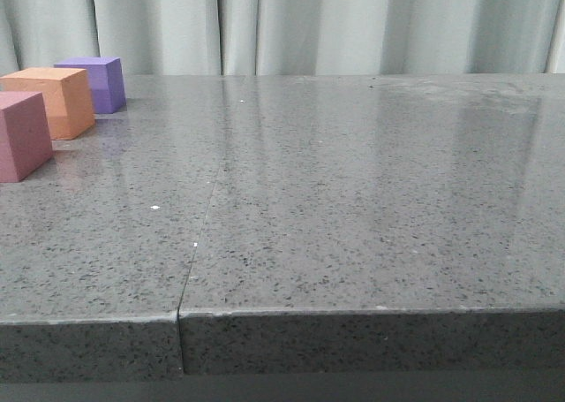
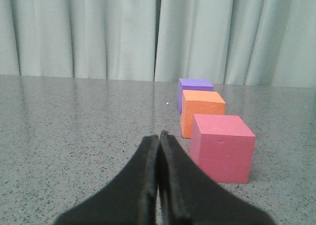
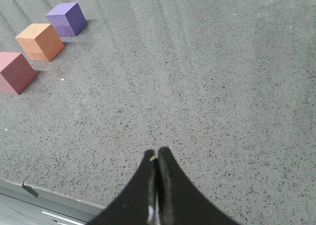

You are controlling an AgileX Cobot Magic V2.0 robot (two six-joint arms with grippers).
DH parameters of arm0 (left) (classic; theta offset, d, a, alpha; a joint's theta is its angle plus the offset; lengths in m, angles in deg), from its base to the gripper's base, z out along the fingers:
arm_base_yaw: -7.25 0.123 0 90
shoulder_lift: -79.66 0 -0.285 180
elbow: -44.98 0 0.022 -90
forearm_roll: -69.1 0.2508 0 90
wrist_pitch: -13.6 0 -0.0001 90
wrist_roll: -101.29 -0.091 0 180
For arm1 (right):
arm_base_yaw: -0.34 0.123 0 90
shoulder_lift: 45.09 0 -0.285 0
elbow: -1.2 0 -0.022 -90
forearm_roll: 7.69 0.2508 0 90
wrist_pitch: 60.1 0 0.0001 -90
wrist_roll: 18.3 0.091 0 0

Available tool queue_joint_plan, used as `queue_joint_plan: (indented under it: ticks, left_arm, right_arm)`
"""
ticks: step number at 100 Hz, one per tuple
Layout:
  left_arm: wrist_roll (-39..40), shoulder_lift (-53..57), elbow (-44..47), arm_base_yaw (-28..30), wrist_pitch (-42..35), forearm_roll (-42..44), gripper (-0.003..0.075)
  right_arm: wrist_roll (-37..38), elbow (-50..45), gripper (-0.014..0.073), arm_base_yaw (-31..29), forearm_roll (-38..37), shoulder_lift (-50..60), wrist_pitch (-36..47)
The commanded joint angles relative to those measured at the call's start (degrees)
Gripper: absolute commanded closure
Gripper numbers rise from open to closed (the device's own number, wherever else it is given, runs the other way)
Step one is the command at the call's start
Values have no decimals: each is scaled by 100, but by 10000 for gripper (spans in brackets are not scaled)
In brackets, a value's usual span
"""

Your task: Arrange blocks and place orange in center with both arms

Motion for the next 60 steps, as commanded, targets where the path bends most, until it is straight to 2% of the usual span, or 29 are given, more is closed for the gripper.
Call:
queue_joint_plan:
  ticks: [1, 32, 45, 60]
  left_arm:
    - [0, 159, 224, -1, -471, -53, 741]
    - [0, 159, 224, -1, -471, -53, 741]
    - [0, 159, 224, -1, -471, -53, 741]
    - [0, 159, 224, -1, -471, -53, 741]
  right_arm:
    - [-44, 153, 631, -16, -70, -42, 446]
    - [-44, 40, 631, -34, -70, -42, 729]
    - [-44, -386, 631, -309, -70, -31, 1845]
    - [-82, -989, 631, -988, -70, 81, 3059]
